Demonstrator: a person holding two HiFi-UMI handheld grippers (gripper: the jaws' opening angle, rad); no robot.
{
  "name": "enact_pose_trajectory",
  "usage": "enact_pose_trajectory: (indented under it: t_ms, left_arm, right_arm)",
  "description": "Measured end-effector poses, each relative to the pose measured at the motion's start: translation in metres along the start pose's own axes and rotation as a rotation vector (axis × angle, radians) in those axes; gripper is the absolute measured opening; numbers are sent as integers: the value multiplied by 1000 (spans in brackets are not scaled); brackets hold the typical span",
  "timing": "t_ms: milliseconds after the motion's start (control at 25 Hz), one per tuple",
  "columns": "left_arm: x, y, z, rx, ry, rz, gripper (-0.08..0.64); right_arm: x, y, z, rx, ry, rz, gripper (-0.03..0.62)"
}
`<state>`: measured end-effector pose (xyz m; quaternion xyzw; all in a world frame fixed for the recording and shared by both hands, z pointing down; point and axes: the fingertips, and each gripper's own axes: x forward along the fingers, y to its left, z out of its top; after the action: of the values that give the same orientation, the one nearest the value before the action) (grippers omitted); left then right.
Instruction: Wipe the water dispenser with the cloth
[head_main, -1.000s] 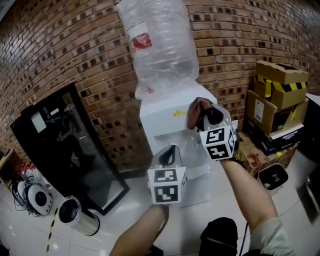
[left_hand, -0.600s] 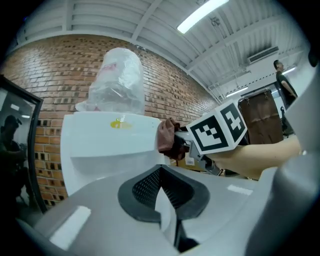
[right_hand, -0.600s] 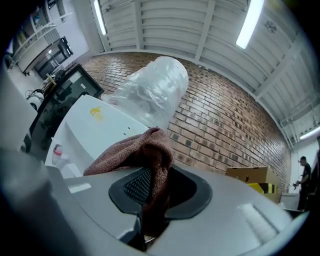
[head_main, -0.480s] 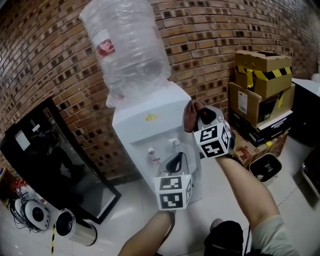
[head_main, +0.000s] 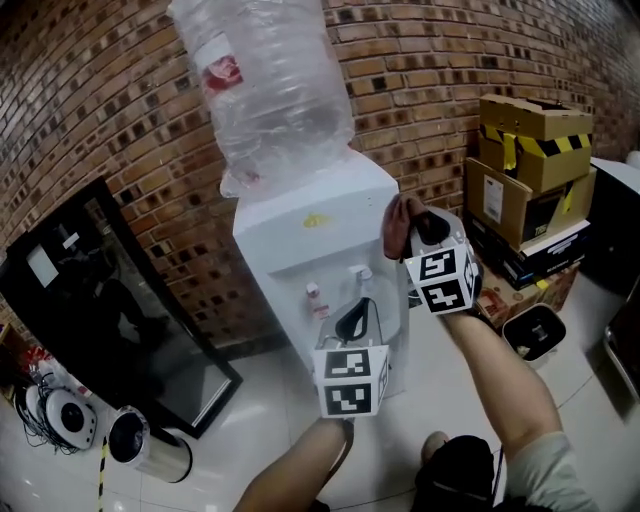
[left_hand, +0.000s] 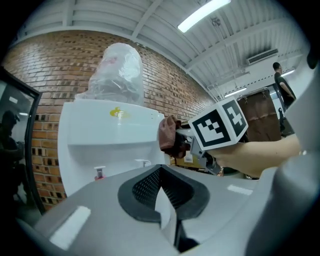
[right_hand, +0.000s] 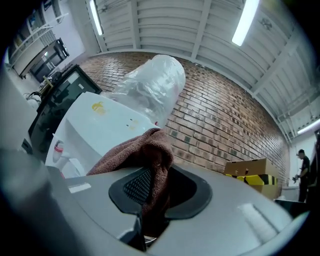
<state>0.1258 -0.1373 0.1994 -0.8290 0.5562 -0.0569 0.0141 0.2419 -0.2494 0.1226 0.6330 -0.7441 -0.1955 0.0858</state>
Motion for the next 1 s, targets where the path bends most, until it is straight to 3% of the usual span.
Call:
enact_pose_trajectory:
  t_ms: [240,560,800,1000]
  left_arm:
    - [-36,45,9,7,-29,84,0]
    - [-106,132,1,-14,-21,254,0]
    - [-152,185,-7,-39,-21,366,0]
    - [-162,196,-13,-43,-17,389,0]
  right_arm:
    - [-36,32,52,28,-132,15,91]
    - [-66,167,134,-58,-283,242,91]
    - [-59,257,141,-173,-258,369,91]
    - [-34,284,115,-241,-161,389,91]
